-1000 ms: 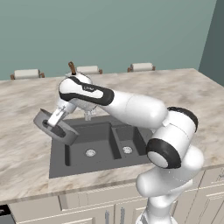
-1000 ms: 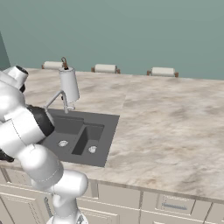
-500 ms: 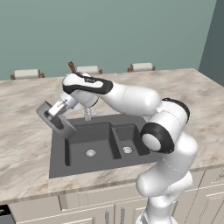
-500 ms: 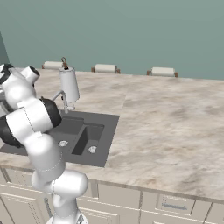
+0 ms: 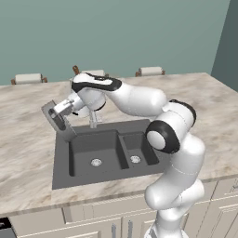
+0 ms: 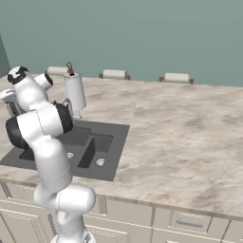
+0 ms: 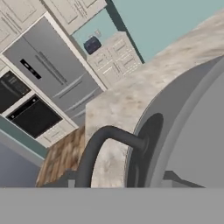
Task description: Dump the sweet potato from the pot into the sink. Then turn on the water and wash the sweet potato. Then turn off the water and put the sweet potato back in the pot.
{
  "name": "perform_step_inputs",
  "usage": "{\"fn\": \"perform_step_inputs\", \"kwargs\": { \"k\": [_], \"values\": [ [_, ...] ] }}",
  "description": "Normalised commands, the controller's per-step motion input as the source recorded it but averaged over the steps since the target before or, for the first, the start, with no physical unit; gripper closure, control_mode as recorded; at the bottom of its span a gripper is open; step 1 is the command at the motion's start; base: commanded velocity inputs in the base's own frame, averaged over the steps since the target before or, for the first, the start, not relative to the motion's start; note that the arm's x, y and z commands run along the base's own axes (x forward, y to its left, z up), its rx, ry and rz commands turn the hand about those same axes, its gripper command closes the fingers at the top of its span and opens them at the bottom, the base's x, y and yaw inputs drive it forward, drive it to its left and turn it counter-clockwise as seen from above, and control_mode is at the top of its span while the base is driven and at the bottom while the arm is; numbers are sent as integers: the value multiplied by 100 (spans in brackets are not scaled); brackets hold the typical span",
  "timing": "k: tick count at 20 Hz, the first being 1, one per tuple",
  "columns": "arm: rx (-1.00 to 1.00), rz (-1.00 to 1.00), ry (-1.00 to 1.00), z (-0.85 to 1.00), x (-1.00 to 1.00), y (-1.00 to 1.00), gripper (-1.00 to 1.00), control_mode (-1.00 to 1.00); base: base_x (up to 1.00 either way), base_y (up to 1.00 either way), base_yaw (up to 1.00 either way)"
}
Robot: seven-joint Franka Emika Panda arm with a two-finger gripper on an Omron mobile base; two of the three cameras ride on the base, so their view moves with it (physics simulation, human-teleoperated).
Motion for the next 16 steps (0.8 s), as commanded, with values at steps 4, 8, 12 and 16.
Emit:
{"fn": "perform_step_inputs", "kwargs": {
  "k": [4, 8, 12, 16],
  "values": [
    [12, -9, 6, 5, 32, 0, 100, -100, 0, 0, 0],
    [13, -9, 11, 6, 25, -6, 100, -100, 0, 0, 0],
    [12, -9, 13, 8, 31, -8, 100, -100, 0, 0, 0],
    [10, -9, 11, 9, 29, -19, 100, -100, 0, 0, 0]
  ]
}}
